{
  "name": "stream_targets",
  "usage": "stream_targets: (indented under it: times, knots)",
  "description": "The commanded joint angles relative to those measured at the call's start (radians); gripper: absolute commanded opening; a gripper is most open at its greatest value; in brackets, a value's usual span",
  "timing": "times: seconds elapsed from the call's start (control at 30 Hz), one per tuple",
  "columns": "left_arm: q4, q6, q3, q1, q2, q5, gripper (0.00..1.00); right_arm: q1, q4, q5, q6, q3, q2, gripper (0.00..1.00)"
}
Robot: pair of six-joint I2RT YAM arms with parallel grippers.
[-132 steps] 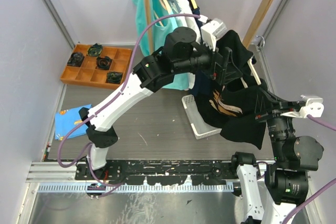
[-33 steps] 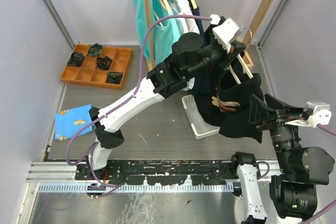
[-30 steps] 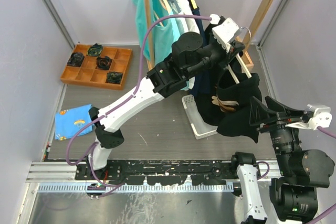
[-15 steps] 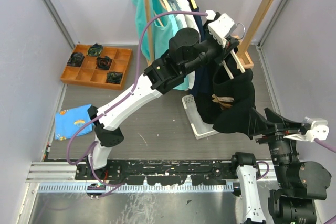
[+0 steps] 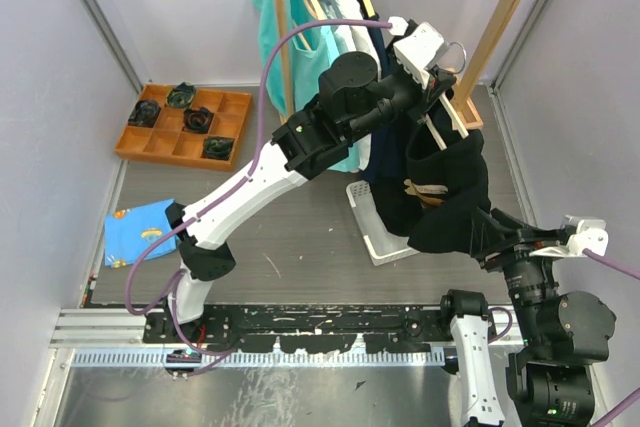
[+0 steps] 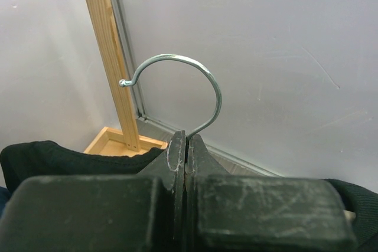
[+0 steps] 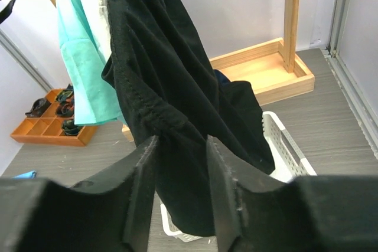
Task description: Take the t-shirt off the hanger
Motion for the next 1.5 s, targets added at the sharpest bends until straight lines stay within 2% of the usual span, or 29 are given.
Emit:
stream_targets:
  times: [0.0,0.13,0.2,0.4,0.43,0.47,0.5,0.53,0.57,0.83,1.03,1.47]
  knots:
    - [0.054,-0.006,0.047,0.005,-0.068,-0.012,0.0,-0.003,0.045,-0.015,0.011,-0.012,-0.011,0.38]
    - [0.057,-0.003,0.047,0.005,-0.073,-0.022,0.0,-0.003,0.041,-0.009,0.015,-0.017,-0.014,0.1]
    - [0.063,0.0,0.047,0.005,-0.075,-0.03,0.0,-0.004,0.032,-0.004,0.017,-0.018,-0.02,0.01]
    - [0.075,0.0,0.052,0.006,-0.078,-0.053,0.0,-0.004,0.006,0.004,0.016,-0.019,-0.038,0.01]
    - [0.075,0.0,0.052,0.007,-0.078,-0.054,0.0,-0.004,0.001,0.003,0.017,-0.015,-0.04,0.03]
    - [0.073,0.001,0.053,0.007,-0.078,-0.054,0.0,-0.003,-0.002,0.005,0.016,-0.012,-0.041,0.09]
    - [0.072,0.0,0.053,0.006,-0.079,-0.053,0.0,-0.004,-0.005,0.005,0.014,-0.01,-0.044,0.08]
    - [0.072,0.0,0.053,0.007,-0.079,-0.053,0.0,-0.003,-0.009,0.004,0.011,-0.01,-0.047,0.02]
    - [0.073,-0.001,0.053,0.006,-0.079,-0.054,0.0,-0.003,-0.015,0.002,0.011,-0.01,-0.047,0.01]
    - [0.078,-0.039,0.073,0.02,-0.081,-0.076,0.0,-0.003,-0.107,0.093,0.025,-0.004,-0.051,0.01]
    - [0.085,-0.067,0.074,0.03,-0.093,-0.094,0.0,-0.003,-0.214,0.189,0.117,-0.019,-0.042,0.01]
    - [0.096,-0.109,0.077,0.044,-0.099,-0.089,0.0,-0.004,-0.295,0.236,0.166,-0.022,-0.063,0.01]
